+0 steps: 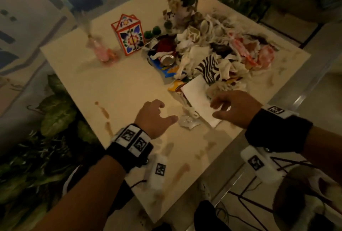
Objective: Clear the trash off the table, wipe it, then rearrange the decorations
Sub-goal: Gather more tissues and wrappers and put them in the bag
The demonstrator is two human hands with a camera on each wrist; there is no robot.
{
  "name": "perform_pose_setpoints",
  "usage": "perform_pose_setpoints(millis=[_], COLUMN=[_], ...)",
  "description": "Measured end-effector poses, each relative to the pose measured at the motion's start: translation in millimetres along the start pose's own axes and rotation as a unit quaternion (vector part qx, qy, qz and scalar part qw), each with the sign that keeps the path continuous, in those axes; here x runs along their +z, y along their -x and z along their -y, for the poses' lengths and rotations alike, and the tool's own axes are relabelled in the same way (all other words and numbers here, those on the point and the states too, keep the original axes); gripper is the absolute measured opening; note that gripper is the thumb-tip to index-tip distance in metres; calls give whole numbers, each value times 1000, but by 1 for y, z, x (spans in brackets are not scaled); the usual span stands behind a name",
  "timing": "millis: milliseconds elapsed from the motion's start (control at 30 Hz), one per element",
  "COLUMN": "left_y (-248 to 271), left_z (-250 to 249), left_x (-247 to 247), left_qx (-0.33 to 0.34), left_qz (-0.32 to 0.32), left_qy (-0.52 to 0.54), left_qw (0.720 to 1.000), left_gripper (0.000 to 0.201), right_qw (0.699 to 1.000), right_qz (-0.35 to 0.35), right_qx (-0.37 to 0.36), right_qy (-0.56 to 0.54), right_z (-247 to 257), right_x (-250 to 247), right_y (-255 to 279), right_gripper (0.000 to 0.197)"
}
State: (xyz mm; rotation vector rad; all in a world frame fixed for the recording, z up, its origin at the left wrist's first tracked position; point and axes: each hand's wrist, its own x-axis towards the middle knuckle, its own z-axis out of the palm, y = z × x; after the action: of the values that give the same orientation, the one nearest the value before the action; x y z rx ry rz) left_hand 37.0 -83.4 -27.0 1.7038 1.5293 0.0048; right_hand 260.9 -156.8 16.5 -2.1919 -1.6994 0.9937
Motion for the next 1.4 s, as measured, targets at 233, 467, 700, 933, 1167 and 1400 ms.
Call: perform_pose_setpoints(millis=[233, 467, 700, 933, 1167, 1400], left_y=[-27, -50, -69, -61, -42, -47], left_z=[-48, -86, -97, -82, -77, -62], left_x=[61, 88, 75, 60, 15, -9], left_qx=[-128, -191, -207, -160, -64, -40], left_qz=[4, -87, -67, -152, -221, -248], left_qy=[96, 124, 41, 225, 307, 335], left_qw=[987, 970, 975, 949, 924, 908], left_gripper=[84, 85, 50, 31, 28, 25], right_qw=[992, 990, 994, 998, 989, 967], right_qz=[-59, 26, 35, 49, 20, -43], right_qx=[46, 78, 42, 1, -32, -30], right_qy=[101, 113, 95, 30, -146, -248], right_z=[-55, -66, -60, -64, -53, -25], right_x=[-31, -15, -4, -23, -60, -81], right_y=[-54, -85, -105, -112, -106, -119], right_gripper=[80, 88, 69, 61, 58, 57])
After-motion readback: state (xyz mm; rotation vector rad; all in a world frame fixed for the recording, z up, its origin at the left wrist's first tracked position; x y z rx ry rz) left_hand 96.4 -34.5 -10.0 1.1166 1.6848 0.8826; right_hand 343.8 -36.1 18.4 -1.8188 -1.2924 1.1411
